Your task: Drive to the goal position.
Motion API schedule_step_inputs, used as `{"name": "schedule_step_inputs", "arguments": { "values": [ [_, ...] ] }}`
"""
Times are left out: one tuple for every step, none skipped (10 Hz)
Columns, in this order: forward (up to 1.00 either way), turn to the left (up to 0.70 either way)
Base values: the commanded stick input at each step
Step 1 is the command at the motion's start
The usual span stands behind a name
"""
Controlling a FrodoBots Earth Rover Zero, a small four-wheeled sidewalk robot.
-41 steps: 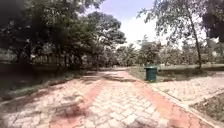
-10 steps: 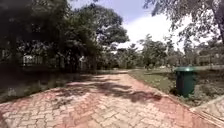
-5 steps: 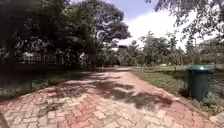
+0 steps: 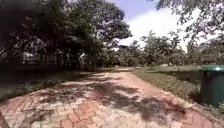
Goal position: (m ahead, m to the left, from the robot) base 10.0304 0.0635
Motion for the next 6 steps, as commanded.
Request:
{"name": "schedule_step_inputs", "arguments": {
  "values": [
    [0.7,-0.23],
    [0.7,-0.34],
    [0.7,-0.18],
    [0.7,0.0],
    [0.7,0.0],
    [0.7,0.0]
  ]
}}
